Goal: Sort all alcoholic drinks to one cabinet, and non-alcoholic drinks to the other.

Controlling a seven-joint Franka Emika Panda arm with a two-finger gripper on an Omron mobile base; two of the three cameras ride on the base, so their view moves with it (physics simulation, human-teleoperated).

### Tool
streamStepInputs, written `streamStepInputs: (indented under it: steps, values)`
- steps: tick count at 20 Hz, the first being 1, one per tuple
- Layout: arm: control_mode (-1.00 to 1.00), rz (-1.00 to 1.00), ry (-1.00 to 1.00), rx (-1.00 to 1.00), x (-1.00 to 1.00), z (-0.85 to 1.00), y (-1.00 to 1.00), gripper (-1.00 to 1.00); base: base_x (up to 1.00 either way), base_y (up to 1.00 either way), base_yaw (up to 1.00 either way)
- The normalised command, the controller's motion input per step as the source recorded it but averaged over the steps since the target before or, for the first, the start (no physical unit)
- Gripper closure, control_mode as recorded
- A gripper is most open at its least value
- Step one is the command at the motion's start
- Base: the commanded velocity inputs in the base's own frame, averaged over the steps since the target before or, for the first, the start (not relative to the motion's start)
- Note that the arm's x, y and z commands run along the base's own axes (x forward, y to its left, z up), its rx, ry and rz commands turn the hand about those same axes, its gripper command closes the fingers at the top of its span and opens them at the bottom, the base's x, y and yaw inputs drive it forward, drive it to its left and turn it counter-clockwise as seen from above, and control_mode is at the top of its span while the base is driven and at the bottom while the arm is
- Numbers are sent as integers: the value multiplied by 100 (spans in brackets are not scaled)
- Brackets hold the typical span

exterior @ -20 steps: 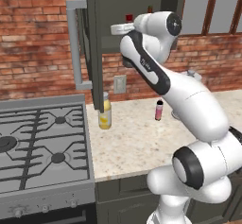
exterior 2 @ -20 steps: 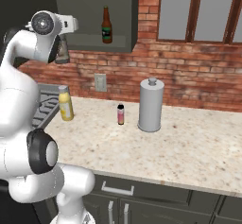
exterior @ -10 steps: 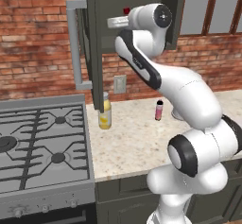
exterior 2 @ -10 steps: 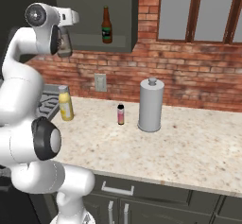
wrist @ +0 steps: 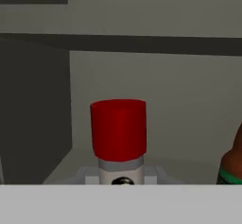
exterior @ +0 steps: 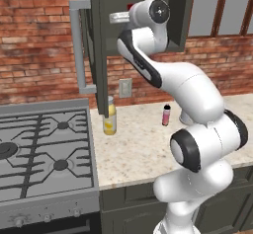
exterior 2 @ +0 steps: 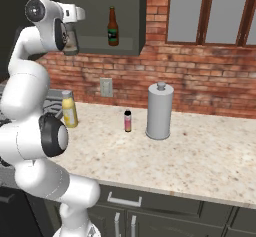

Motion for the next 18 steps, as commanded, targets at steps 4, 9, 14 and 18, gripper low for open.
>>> streamStepInputs:
  steps: [4,9,14,18]
  values:
    - [-100,-6,0,0,21,1,-3,100,0,0,0]
    - [-100,-1,-2,0,13,0,-10,100,0,0,0]
    - [-100,0,-6,2,16,0,-12,100,0,0,0]
    - [-100,0,-6,2,22,2,-11,100,0,0,0]
